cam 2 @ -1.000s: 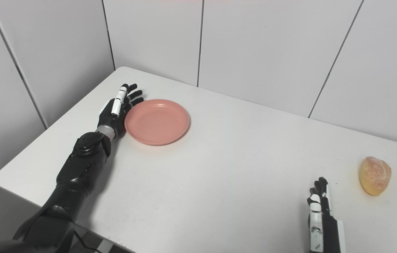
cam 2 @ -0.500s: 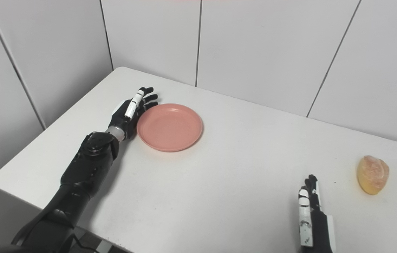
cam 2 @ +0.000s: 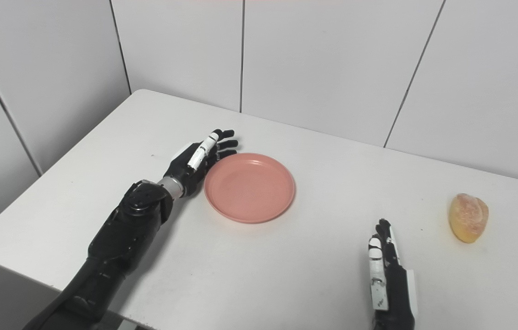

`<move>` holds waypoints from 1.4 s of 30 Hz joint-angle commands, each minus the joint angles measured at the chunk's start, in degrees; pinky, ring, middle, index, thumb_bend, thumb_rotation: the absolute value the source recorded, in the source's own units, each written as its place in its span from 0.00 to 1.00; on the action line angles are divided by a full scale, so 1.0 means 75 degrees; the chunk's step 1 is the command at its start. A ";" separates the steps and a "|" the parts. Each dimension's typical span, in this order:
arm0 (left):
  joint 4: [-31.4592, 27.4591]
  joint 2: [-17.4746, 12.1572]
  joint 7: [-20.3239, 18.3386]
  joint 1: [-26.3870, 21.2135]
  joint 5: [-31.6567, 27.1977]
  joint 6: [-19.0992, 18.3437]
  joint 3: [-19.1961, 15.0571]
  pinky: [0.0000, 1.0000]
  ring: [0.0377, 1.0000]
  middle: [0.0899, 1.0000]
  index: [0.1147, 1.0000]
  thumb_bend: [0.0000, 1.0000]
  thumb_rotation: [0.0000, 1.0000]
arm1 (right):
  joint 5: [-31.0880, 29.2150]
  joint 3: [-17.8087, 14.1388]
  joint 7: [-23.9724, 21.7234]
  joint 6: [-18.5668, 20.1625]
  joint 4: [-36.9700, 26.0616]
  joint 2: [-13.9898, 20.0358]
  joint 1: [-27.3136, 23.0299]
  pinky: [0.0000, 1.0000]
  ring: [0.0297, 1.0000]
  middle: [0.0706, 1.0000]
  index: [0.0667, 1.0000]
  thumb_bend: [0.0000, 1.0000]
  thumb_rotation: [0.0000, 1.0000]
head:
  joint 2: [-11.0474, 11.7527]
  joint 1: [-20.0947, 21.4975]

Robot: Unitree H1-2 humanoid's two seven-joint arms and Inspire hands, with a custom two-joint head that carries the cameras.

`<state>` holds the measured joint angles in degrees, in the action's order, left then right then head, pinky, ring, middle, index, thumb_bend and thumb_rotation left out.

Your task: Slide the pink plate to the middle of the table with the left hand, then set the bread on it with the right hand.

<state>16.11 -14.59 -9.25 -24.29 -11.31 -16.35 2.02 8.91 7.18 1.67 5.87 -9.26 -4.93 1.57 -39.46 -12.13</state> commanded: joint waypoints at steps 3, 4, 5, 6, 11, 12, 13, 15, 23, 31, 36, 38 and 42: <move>-0.0424 0.0227 -0.0369 0.0041 0.0102 -0.0382 0.0334 0.87 0.88 0.88 0.87 0.34 1.00 | 0.0163 0.0092 0.0125 -0.0124 -0.0288 -0.0148 -0.0165 0.93 0.93 0.94 0.93 0.22 1.00 | -0.0099 0.0122; -0.0518 0.0254 -0.0387 0.0081 0.0108 -0.0422 0.0366 0.87 0.89 0.88 0.87 0.34 1.00 | 0.0189 0.0109 0.0122 -0.0038 -0.0331 -0.0167 -0.0163 0.93 0.93 0.94 0.93 0.23 1.00 | -0.0143 0.0198; -0.0607 0.0286 -0.0407 0.0122 0.0109 -0.0449 0.0404 0.88 0.89 0.89 0.88 0.33 1.00 | 0.0200 0.0115 0.0121 -0.0002 -0.0349 -0.0181 -0.0164 0.94 0.94 0.94 0.93 0.23 1.00 | -0.0143 0.0198; -0.0696 0.0316 -0.0435 0.0162 0.0112 -0.0486 0.0442 0.89 0.90 0.90 0.88 0.33 1.00 | 0.0176 0.0107 0.0122 0.0016 -0.0349 -0.0213 -0.0169 0.94 0.94 0.94 0.93 0.23 1.00 | -0.0171 0.0250; -0.1117 0.0448 -0.0469 0.0323 0.0273 -0.0633 0.0695 0.91 0.90 0.90 0.89 0.32 1.00 | 0.0311 0.0161 0.0134 0.0273 -0.0464 -0.0307 -0.0200 0.95 0.95 0.94 0.93 0.21 1.00 | -0.0322 0.0553; -0.1187 0.0469 -0.0482 0.0350 0.0285 -0.0652 0.0729 0.91 0.91 0.90 0.90 0.32 1.00 | 0.0341 0.0182 0.0150 0.0239 -0.0461 -0.0321 -0.0205 0.95 0.95 0.94 0.93 0.20 1.00 | -0.0385 0.0737; -0.1258 0.0512 -0.0479 0.0389 0.0280 -0.0680 0.0750 0.91 0.91 0.90 0.90 0.31 1.00 | 0.0378 0.0200 0.0173 0.0205 -0.0441 -0.0339 -0.0212 0.94 0.94 0.94 0.93 0.20 1.00 | -0.0418 0.0847; -0.1463 0.0616 -0.0438 0.0490 0.0290 -0.0776 0.0789 0.91 0.90 0.90 0.89 0.31 1.00 | 0.0521 0.0233 0.0302 -0.0012 -0.0296 -0.0393 -0.0226 0.92 0.93 0.93 0.92 0.19 1.00 | -0.0480 0.1022; -0.1954 0.0874 -0.0309 0.0831 0.0388 -0.0889 0.0744 0.90 0.90 0.90 0.89 0.30 1.00 | 0.0760 0.0355 0.0482 0.0044 -0.0176 -0.0593 -0.0288 0.90 0.93 0.93 0.92 0.21 1.00 | -0.0653 0.1682; -0.2474 0.1144 -0.0061 0.1221 0.0530 -0.0837 0.0632 0.89 0.90 0.90 0.89 0.34 1.00 | 0.0749 0.0321 0.0525 0.0127 -0.0116 -0.0687 -0.0332 0.92 0.94 0.93 0.91 0.21 1.00 | -0.0693 0.1937; -0.2422 0.1159 -0.0072 0.1310 0.0510 -0.0772 0.0488 0.91 0.90 0.91 0.90 0.35 1.00 | 0.0834 0.0336 0.0589 -0.0104 0.0126 -0.0628 -0.0434 0.92 0.94 0.93 0.91 0.20 1.00 | -0.0671 0.2157; -0.2329 0.1157 -0.0083 0.1375 0.0522 -0.0632 0.0442 0.91 0.91 0.91 0.91 0.36 1.00 | 0.0811 0.0324 0.0616 -0.0189 0.0182 -0.0610 -0.0456 0.92 0.94 0.93 0.91 0.20 1.00 | -0.0644 0.2259; -0.2102 0.1228 -0.0008 0.1494 0.0545 -0.0427 0.0311 0.91 0.90 0.91 0.90 0.36 1.00 | 0.0800 0.0303 0.0650 -0.0143 0.0124 -0.0586 -0.0467 0.92 0.94 0.93 0.92 0.23 1.00 | -0.0606 0.2526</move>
<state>-0.21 -5.42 -9.76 -13.22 -7.56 -20.43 4.74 14.81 9.47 5.80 7.86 -6.76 -9.04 -0.24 -43.95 6.84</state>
